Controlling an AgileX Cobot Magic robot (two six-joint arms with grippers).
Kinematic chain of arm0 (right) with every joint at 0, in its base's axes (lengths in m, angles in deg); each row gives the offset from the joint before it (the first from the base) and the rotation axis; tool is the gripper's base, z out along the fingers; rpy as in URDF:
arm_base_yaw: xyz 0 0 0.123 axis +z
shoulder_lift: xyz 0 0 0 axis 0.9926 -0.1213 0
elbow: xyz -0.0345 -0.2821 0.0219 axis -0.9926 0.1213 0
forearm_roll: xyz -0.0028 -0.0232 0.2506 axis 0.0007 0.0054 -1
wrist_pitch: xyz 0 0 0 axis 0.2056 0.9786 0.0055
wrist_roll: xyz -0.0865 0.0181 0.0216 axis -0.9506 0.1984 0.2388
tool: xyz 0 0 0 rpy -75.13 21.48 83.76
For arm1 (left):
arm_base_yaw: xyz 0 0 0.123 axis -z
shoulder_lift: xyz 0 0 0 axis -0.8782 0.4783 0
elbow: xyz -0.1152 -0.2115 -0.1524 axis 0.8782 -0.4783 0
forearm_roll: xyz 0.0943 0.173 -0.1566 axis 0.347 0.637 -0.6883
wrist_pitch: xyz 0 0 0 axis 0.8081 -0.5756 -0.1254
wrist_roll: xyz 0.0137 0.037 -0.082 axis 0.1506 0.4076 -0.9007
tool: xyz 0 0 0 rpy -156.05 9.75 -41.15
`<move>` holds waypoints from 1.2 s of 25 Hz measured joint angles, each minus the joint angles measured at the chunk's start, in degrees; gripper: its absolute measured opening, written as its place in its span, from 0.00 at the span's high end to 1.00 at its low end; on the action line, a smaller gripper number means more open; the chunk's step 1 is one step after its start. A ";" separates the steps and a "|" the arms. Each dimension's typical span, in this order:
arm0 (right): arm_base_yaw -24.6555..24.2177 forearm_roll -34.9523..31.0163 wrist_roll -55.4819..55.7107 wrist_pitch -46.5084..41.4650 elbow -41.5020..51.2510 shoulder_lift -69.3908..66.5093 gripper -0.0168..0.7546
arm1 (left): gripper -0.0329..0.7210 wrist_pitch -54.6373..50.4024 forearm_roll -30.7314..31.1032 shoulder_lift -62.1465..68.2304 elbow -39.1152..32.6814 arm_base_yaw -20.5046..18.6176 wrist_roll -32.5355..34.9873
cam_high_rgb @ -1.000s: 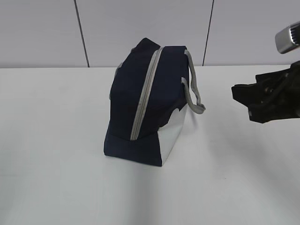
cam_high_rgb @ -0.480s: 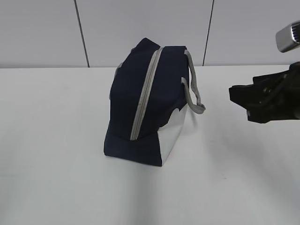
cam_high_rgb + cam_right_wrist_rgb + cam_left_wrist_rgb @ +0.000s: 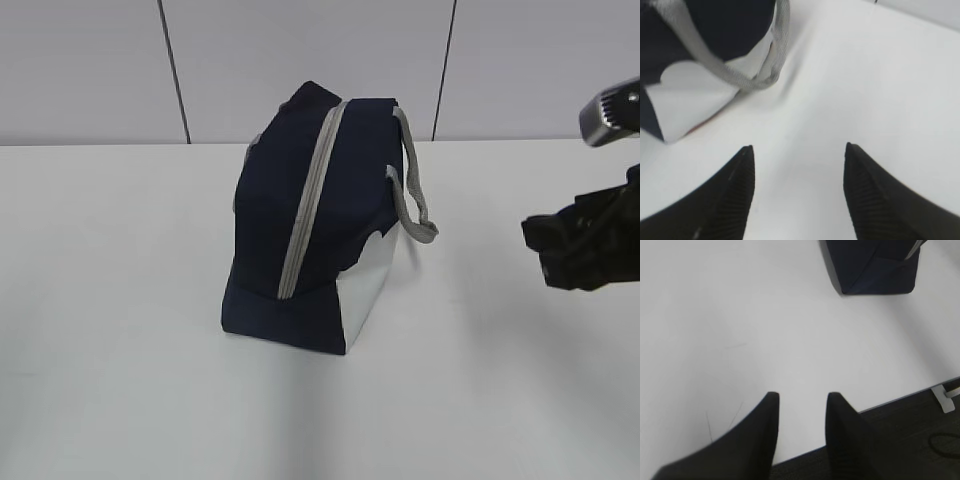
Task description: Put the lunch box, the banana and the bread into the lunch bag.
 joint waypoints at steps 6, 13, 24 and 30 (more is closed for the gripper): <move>2.64 -34.61 -39.51 -18.03 -4.14 0.00 0.43 | 0.64 0.00 0.05 0.00 0.00 0.00 0.00; 2.67 -38.87 -41.94 -23.85 -4.52 1.72 0.44 | 0.64 0.00 0.05 0.00 0.00 0.00 0.00; -5.59 -41.48 -41.18 -39.49 -4.61 22.49 0.41 | 0.64 0.00 0.05 0.00 0.00 0.00 0.00; -12.65 -42.06 -37.43 -52.29 -4.61 37.14 0.40 | 0.64 0.00 0.05 0.00 0.00 0.00 0.00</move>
